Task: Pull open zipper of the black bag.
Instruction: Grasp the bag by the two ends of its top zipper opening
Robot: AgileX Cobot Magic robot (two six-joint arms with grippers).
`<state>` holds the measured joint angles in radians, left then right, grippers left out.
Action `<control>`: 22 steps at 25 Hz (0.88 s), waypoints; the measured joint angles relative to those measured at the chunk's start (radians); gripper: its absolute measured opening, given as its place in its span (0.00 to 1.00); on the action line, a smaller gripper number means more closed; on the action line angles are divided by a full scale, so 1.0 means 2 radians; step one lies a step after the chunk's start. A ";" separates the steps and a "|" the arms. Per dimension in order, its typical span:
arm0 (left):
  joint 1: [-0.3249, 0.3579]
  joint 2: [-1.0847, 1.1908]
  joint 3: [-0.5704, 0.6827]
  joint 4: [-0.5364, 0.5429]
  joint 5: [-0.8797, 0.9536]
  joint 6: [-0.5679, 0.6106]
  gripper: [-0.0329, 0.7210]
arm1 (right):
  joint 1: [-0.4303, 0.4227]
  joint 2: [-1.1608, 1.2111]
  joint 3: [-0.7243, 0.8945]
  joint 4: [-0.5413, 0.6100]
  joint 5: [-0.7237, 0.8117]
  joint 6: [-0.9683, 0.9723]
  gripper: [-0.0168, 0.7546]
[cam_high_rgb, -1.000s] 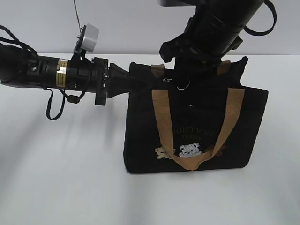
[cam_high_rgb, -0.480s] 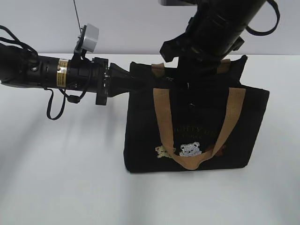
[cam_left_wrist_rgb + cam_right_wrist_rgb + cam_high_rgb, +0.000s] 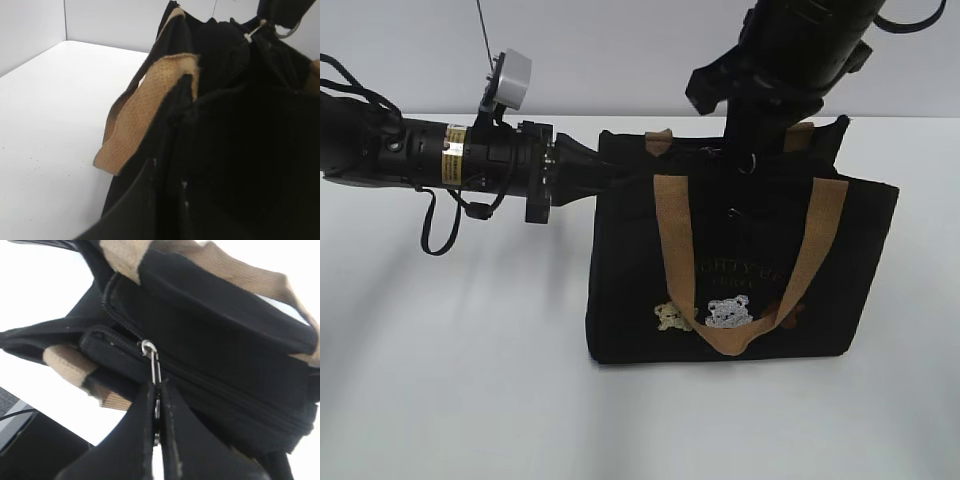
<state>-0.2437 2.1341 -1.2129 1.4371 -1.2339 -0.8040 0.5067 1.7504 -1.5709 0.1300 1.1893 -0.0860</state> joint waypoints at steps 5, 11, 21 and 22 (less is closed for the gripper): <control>0.000 0.000 0.000 0.000 0.002 0.000 0.07 | 0.000 0.000 0.000 -0.020 0.005 0.010 0.00; 0.000 0.000 0.000 0.000 0.003 0.000 0.07 | -0.001 0.000 0.000 -0.041 0.007 0.027 0.00; 0.000 0.000 -0.001 -0.001 0.001 0.000 0.07 | -0.051 -0.018 0.000 -0.028 0.008 0.056 0.00; -0.001 0.000 -0.002 -0.001 0.000 0.000 0.07 | -0.057 -0.022 0.000 -0.026 0.008 0.057 0.00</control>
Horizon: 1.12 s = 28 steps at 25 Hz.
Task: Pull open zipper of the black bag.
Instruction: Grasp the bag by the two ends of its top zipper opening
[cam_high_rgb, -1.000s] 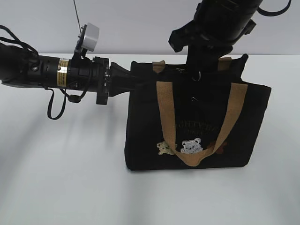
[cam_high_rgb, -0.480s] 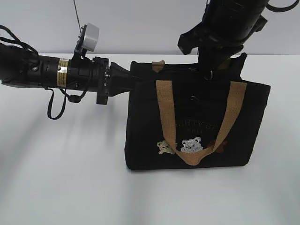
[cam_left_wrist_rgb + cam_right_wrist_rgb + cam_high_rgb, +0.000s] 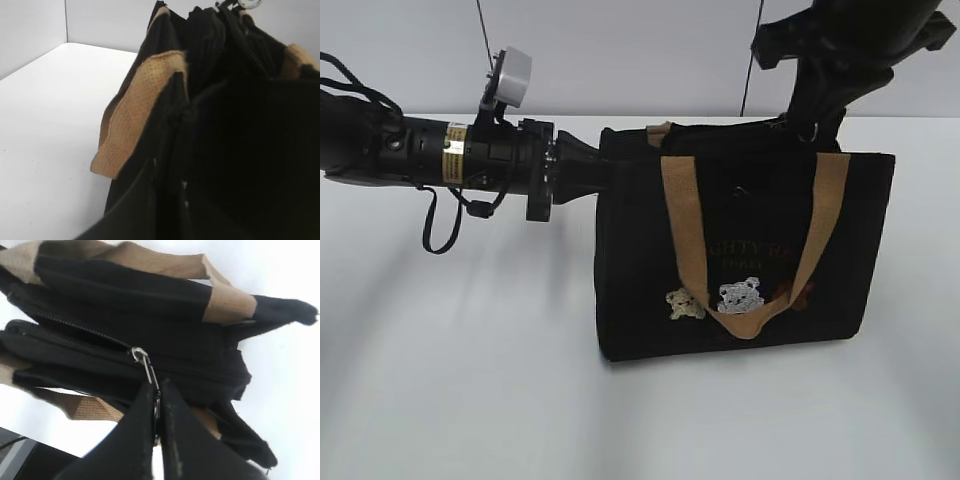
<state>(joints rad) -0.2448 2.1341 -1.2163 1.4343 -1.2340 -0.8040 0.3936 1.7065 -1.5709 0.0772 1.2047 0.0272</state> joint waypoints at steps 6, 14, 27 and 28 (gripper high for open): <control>-0.002 0.000 -0.002 -0.001 -0.005 0.000 0.07 | -0.037 -0.012 0.000 0.013 0.000 0.003 0.00; 0.001 0.000 -0.002 0.001 0.001 0.000 0.07 | -0.083 -0.016 0.000 -0.002 0.006 0.006 0.00; 0.007 0.000 -0.002 0.002 0.002 0.000 0.07 | -0.103 -0.018 0.000 0.028 0.007 0.010 0.00; 0.007 0.000 -0.002 0.002 0.002 0.000 0.07 | -0.103 -0.018 0.000 0.028 0.007 0.010 0.00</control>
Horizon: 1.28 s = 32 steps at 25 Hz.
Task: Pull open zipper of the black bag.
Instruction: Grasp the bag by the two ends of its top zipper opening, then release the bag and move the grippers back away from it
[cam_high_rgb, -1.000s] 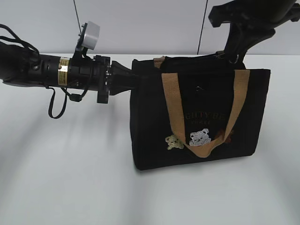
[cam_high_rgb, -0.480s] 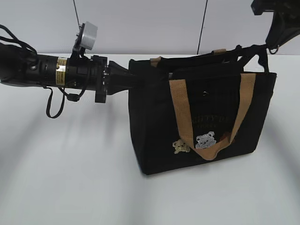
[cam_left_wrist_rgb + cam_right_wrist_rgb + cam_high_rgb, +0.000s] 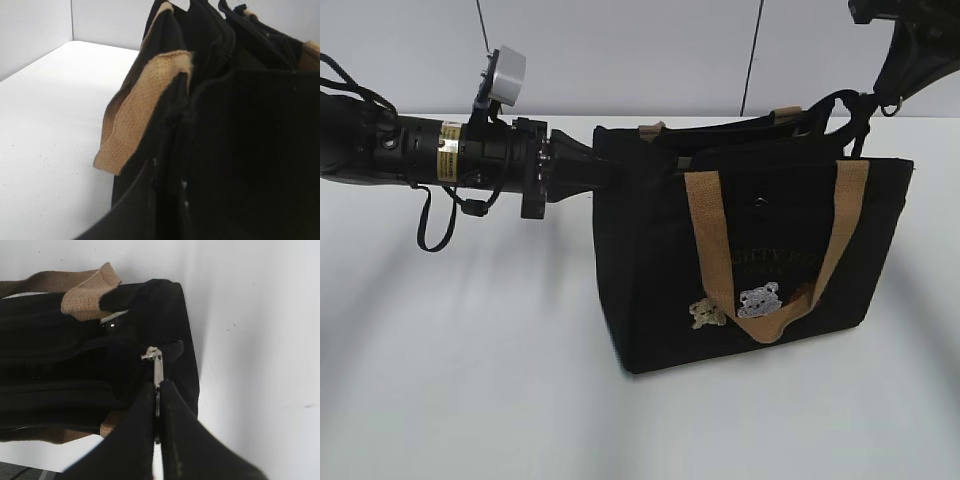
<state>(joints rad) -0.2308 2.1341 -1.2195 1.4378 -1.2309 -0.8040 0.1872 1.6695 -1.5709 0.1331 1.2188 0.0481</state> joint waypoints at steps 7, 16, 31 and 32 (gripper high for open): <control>0.000 0.000 0.000 -0.008 0.002 0.000 0.08 | 0.000 0.000 0.000 0.002 0.000 0.004 0.24; 0.002 -0.004 0.000 -0.022 0.008 -0.042 0.48 | 0.000 0.000 0.000 0.002 0.000 0.005 0.68; 0.003 -0.179 0.001 0.152 0.232 -0.272 0.59 | 0.000 0.000 0.000 0.002 0.000 -0.024 0.69; 0.003 -0.189 0.001 0.152 0.250 -0.299 0.59 | 0.000 0.000 0.000 0.002 0.000 -0.024 0.69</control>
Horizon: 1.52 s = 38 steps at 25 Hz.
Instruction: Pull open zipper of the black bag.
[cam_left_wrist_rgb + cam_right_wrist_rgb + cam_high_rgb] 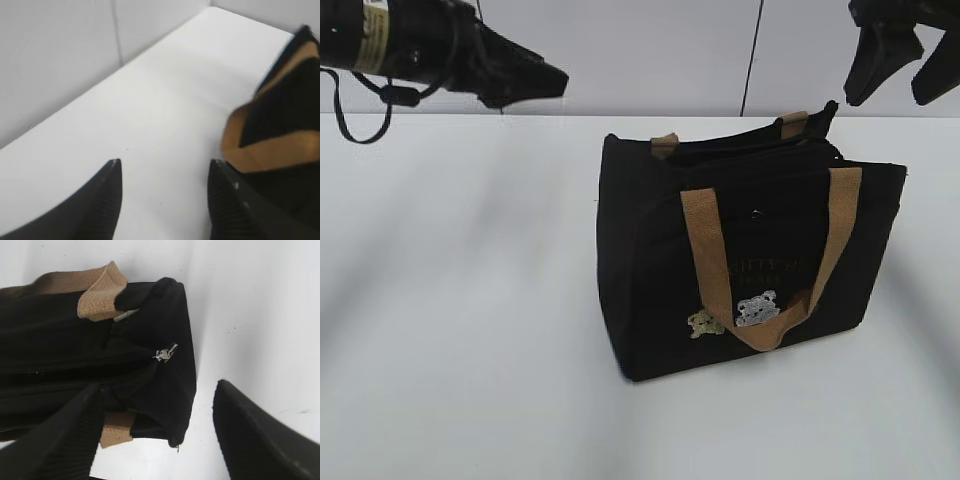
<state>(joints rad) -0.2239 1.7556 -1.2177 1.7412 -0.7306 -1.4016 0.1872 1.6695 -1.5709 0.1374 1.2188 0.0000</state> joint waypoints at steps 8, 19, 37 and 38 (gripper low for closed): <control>0.000 -0.038 0.019 0.000 0.336 -0.195 0.59 | 0.000 -0.003 0.000 0.003 0.000 -0.020 0.69; 0.001 -0.038 0.028 -0.259 0.517 -0.043 0.63 | 0.000 -0.012 0.000 0.003 0.000 -0.035 0.69; -0.009 -0.049 -0.052 -0.853 0.890 0.616 0.63 | -0.035 -0.013 0.001 0.009 0.000 -0.028 0.69; -0.009 -0.054 -0.053 -0.855 0.911 0.616 0.63 | -0.044 -0.016 0.004 0.009 0.000 -0.028 0.69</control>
<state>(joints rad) -0.2409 1.6471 -1.3241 0.0308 1.0905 -0.1697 0.0994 1.6381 -1.5635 0.1560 1.2198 -0.0560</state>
